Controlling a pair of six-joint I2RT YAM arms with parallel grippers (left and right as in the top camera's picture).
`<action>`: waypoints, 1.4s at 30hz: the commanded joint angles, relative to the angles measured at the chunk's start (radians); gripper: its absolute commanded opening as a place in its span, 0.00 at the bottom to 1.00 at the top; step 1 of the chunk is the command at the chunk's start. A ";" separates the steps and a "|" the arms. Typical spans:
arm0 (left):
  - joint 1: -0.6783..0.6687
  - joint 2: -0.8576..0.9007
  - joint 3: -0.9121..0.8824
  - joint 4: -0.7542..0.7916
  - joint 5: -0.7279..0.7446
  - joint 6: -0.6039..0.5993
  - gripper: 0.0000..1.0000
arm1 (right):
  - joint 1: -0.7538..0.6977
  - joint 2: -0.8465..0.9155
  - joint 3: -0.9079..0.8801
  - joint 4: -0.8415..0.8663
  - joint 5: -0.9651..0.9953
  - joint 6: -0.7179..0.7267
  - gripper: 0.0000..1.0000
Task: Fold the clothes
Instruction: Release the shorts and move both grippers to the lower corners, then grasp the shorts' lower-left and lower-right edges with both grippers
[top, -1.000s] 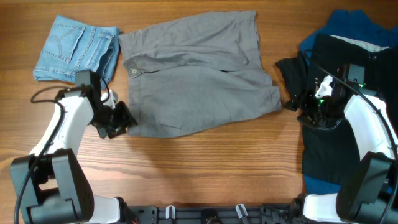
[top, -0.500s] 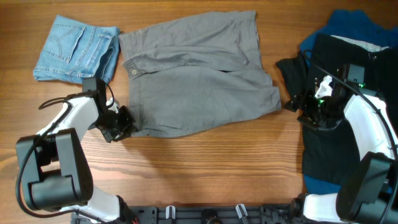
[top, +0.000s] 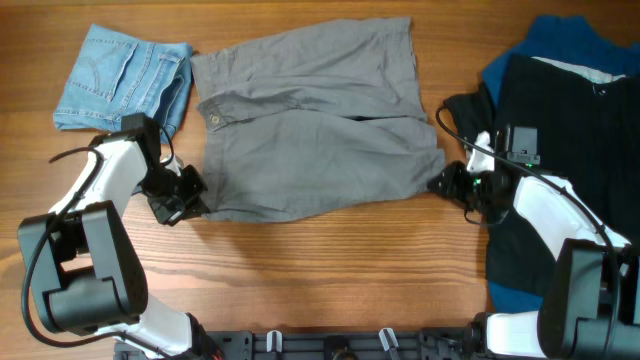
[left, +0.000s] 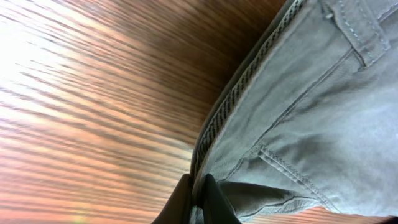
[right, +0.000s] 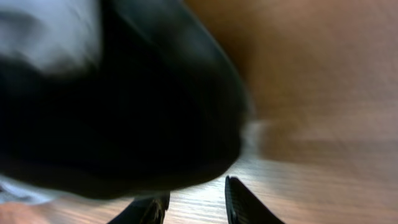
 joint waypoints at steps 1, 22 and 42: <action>0.006 -0.010 0.031 -0.029 -0.106 0.025 0.04 | 0.005 -0.010 0.000 0.156 -0.140 0.006 0.27; 0.007 -0.023 0.190 -0.194 -0.109 0.101 0.04 | -0.070 -0.048 0.010 -0.196 0.113 -0.030 0.53; 0.007 -0.023 0.190 -0.195 -0.113 0.101 0.04 | 0.114 -0.022 -0.061 0.041 0.147 -0.033 0.45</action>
